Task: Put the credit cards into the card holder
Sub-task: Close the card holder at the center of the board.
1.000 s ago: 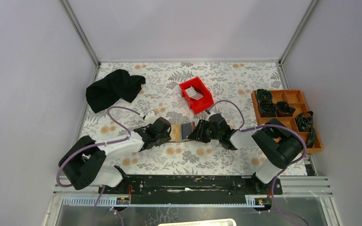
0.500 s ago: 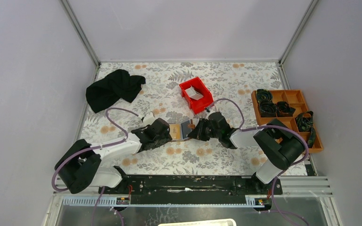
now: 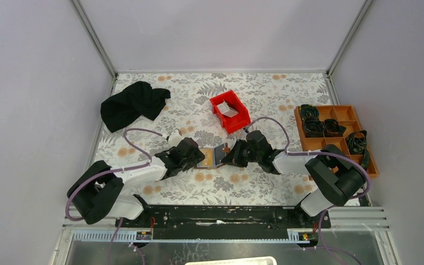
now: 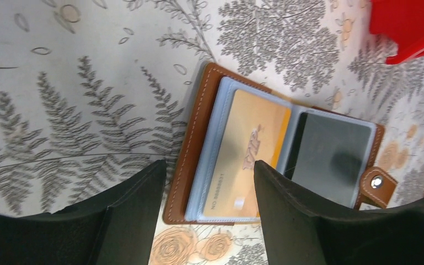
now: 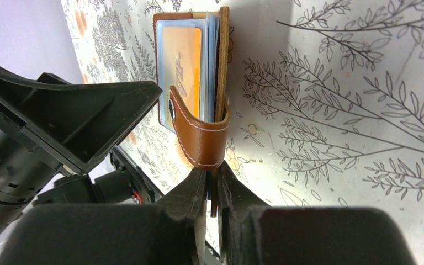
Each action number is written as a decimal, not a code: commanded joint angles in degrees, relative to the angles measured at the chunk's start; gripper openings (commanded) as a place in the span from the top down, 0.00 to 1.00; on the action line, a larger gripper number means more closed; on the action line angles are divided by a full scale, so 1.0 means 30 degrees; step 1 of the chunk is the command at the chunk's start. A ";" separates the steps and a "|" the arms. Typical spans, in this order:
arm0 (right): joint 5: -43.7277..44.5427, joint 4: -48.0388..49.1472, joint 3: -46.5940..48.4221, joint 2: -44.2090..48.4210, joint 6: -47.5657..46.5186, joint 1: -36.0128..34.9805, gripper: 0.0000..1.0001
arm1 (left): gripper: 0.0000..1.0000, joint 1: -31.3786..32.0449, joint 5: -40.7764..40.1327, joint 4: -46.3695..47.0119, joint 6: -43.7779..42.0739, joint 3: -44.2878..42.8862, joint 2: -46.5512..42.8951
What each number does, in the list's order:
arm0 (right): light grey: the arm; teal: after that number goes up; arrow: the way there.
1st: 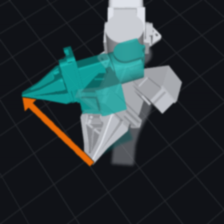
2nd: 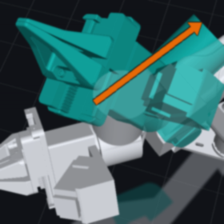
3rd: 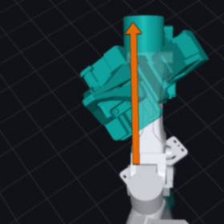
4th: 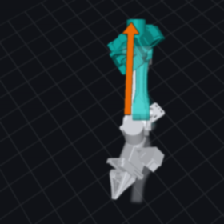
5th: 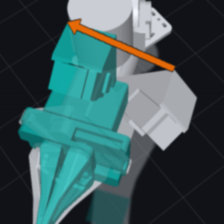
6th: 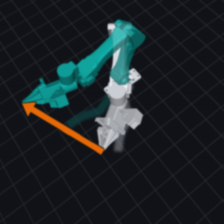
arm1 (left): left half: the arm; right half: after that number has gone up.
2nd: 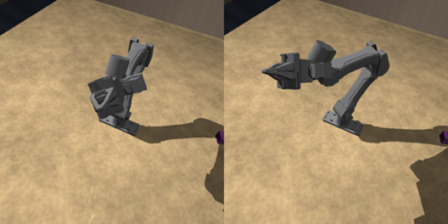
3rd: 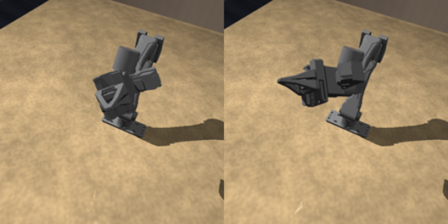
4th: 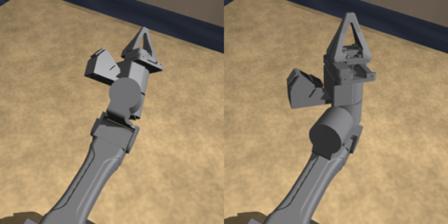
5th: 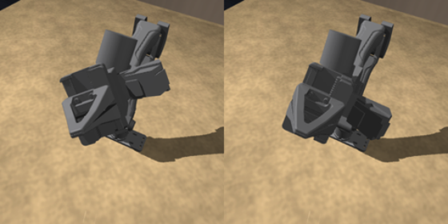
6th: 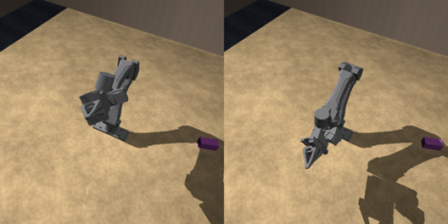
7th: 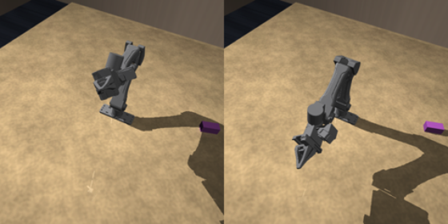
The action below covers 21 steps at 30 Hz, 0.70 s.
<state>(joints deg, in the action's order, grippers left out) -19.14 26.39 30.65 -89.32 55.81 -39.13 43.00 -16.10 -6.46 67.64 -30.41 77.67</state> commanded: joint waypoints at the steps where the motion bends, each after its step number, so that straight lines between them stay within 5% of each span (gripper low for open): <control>1: -0.0319 -0.0108 -0.0262 0.0996 0.1869 0.0349 0.96 | 0.32 -0.0125 0.1236 -0.0025 0.0687 0.1686 0.1398; 21: -0.2813 0.1360 -0.0389 0.0254 0.4106 0.1443 0.96 | 0.34 -0.0118 0.1714 0.2060 0.1706 0.2800 0.0464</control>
<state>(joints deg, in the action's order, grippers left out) -23.81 29.15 28.18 -87.94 68.05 -35.40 42.63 -13.63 7.35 72.51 -24.99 77.30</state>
